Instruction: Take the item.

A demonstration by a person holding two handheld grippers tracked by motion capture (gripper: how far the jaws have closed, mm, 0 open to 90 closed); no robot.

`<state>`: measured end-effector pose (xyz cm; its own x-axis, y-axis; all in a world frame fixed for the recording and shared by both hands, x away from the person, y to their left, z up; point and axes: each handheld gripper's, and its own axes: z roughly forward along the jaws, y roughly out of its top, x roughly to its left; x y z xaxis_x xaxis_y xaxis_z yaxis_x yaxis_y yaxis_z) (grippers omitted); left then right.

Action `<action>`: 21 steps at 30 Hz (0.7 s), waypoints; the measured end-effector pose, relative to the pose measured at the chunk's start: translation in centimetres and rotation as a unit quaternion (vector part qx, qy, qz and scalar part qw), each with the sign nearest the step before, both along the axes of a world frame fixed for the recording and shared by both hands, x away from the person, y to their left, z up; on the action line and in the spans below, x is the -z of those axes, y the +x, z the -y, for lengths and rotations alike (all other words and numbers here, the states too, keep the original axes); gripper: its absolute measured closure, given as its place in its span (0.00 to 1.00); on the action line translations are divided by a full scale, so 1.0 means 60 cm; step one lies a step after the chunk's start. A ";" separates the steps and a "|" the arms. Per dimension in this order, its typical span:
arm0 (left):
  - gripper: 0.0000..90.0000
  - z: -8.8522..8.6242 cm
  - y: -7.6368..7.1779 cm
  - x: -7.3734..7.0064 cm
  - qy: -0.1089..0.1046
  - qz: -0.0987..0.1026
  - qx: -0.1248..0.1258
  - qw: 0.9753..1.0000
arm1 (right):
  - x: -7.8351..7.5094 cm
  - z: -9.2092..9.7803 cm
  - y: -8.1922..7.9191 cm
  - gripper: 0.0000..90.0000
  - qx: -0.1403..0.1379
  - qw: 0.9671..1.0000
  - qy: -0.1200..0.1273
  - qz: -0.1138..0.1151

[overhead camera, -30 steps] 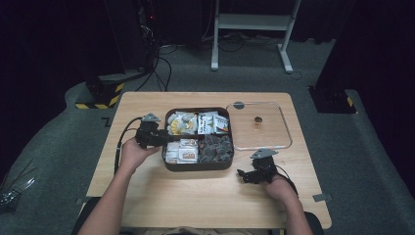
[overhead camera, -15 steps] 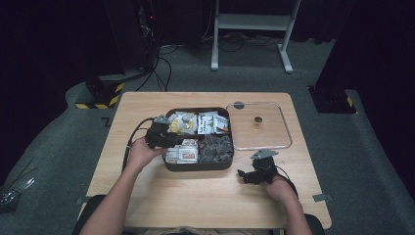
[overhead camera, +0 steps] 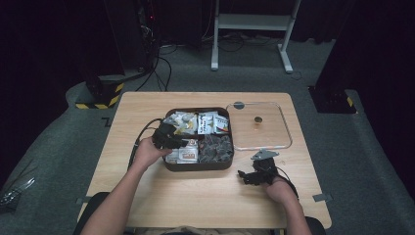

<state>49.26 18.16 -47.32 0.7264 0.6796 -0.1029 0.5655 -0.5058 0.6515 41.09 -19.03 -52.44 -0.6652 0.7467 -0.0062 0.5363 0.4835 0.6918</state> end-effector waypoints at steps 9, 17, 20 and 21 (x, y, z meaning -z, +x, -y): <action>0.72 0.016 0.006 0.008 0.033 0.008 0.014 0.999 | 0.000 0.001 -0.004 0.09 0.002 1.000 0.000 0.001; 0.89 0.015 0.010 0.008 0.023 0.007 0.017 1.000 | 0.000 0.000 -0.005 0.09 0.004 1.000 0.001 0.001; 0.95 0.016 0.009 0.006 0.025 0.005 0.011 1.000 | 0.000 0.000 -0.005 0.09 0.004 1.000 0.001 0.001; 0.96 0.016 0.009 0.005 0.026 0.006 0.010 1.000 | 0.000 0.000 -0.005 0.09 0.004 1.000 0.001 0.001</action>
<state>49.82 17.23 -47.59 0.7406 0.6695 -0.0581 0.5472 -0.5506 0.6305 40.78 -19.05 -52.46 -0.6590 0.7521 -0.0066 0.5390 0.4784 0.6933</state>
